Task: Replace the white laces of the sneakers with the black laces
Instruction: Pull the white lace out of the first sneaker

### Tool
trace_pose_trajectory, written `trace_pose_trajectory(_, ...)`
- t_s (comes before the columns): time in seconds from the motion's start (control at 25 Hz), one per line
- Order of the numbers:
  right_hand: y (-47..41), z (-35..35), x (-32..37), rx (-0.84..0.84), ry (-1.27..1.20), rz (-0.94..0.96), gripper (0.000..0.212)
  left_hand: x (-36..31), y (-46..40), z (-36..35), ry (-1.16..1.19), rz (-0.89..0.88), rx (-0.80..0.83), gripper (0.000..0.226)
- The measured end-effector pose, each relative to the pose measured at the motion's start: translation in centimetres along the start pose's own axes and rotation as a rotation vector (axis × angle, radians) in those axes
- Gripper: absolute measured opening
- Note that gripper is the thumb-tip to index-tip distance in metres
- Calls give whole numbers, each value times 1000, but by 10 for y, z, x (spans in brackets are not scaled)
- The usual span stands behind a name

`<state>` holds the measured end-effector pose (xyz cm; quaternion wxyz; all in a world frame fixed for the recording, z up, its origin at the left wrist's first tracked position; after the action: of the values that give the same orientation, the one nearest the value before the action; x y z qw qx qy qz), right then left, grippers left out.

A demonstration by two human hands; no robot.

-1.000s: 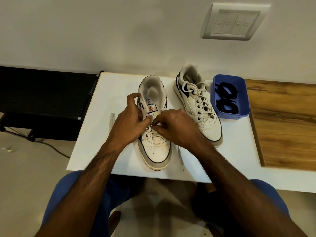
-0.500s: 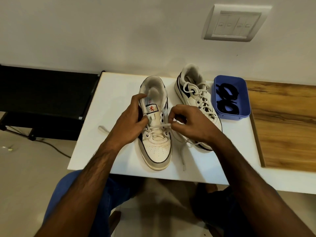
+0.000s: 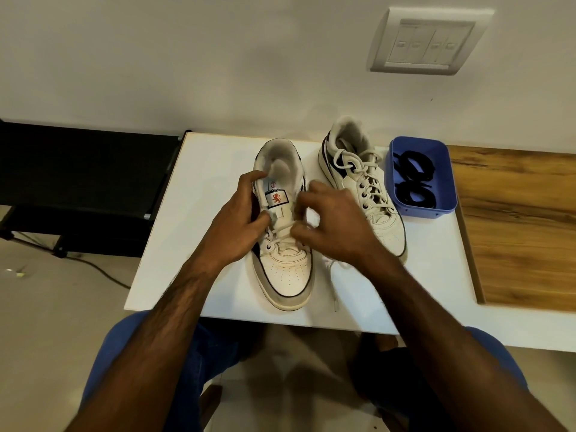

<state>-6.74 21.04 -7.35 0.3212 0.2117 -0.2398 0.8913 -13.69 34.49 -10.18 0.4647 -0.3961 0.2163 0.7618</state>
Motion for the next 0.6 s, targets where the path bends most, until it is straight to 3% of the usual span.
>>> trace_pose_trajectory(0.16,1,32,-30,-120,-55,-113,16,-3,1,0,4,-9,7,60)
trace_pose_trajectory(0.4,8,-13,16,-22,119,154,23,2,-1,0,23,3,3,59)
trace_pose_trajectory(0.6,8,-30,28,16,184,196,17,3,-1,0,36,23,9,58)
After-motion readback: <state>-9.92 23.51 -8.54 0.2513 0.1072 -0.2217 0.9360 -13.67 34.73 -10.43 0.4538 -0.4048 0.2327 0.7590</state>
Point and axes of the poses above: each hand's wrist, its own y-axis away from the middle knuckle, its own z-axis out of the back of the hand, x = y × z, the point moved 8 cm from there along -y, towards the middle knuckle, and after that the axes turned 12 degrees about -x, right-handed, at the moved point
